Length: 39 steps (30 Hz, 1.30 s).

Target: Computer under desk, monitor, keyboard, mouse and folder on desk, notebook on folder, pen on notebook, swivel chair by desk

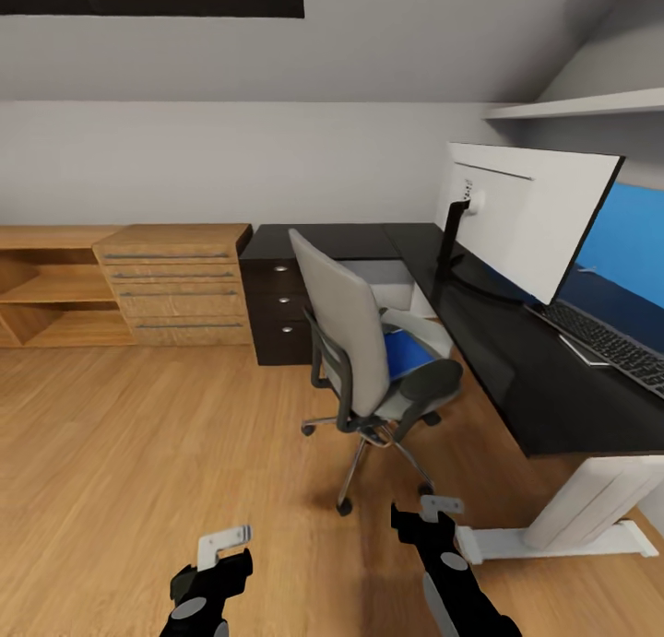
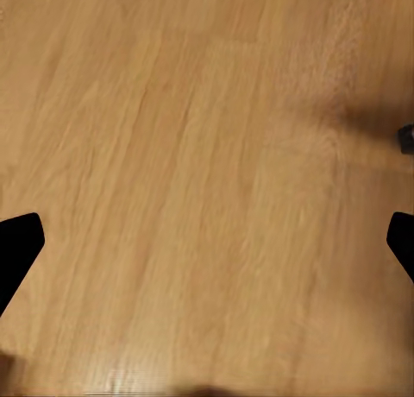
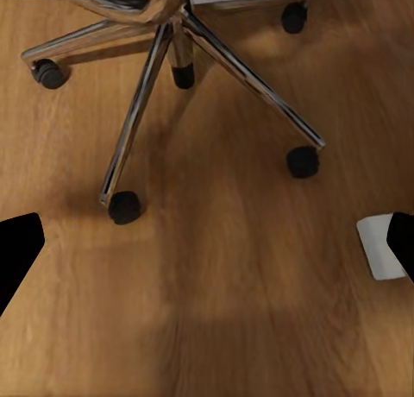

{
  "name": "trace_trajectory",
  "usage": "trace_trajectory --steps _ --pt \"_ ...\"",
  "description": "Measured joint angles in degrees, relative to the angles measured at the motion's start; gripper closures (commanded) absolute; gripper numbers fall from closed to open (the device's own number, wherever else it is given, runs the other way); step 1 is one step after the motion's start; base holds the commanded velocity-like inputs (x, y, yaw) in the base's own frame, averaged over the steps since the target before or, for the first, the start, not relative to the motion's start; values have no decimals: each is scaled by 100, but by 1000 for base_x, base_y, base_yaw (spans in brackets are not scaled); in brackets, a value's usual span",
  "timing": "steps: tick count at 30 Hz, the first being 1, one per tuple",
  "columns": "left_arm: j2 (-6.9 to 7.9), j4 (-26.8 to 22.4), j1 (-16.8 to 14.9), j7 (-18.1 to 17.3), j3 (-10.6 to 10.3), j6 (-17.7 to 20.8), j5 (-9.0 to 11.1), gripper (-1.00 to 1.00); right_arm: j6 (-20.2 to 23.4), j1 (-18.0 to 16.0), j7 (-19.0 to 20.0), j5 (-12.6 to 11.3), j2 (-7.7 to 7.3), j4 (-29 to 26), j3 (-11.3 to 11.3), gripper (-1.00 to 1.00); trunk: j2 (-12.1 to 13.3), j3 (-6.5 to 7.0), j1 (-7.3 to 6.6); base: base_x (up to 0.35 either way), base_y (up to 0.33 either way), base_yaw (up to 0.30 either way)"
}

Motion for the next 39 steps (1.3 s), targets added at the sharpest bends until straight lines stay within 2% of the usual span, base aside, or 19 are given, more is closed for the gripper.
trace_trajectory --steps 10,14,19,21,24,26,27,39 --pt "-1 -29 0 26 -29 -14 11 -100 -179 3 3 7 -3 -1 0 -100 0 0 1 26 -110 50" --pt "-6 -129 0 29 -32 -204 16 -100 -203 3 5 3 -10 1 3 -100 -159 -71 88 0 -2 1" --pt "-4 -175 0 27 -30 -237 16 -100 -204 3 4 0 -10 -14 2 -100 -360 -161 198 0 0 0" --pt "0 -400 0 20 -18 -231 15 -100 -204 5 0 0 -10 -15 1 -100 -440 -197 242 0 0 0" --pt "-1 -480 0 19 -20 -224 16 -100 -204 13 -1 0 -10 -52 1 -100 -560 -251 308 0 0 0" --pt "-1 -617 1 23 -22 -212 15 -100 -200 31 -2 2 -11 -305 3 -100 -640 -286 351 0 0 0" --pt "-1 -726 0 34 -15 -183 14 -100 -181 134 -5 3 -7 -706 5 -100 -681 -304 373 0 0 0" --pt "-1 -739 0 35 -15 -177 17 -100 -161 163 -12 0 -11 -791 5 -100 -1162 -520 637 0 0 0"
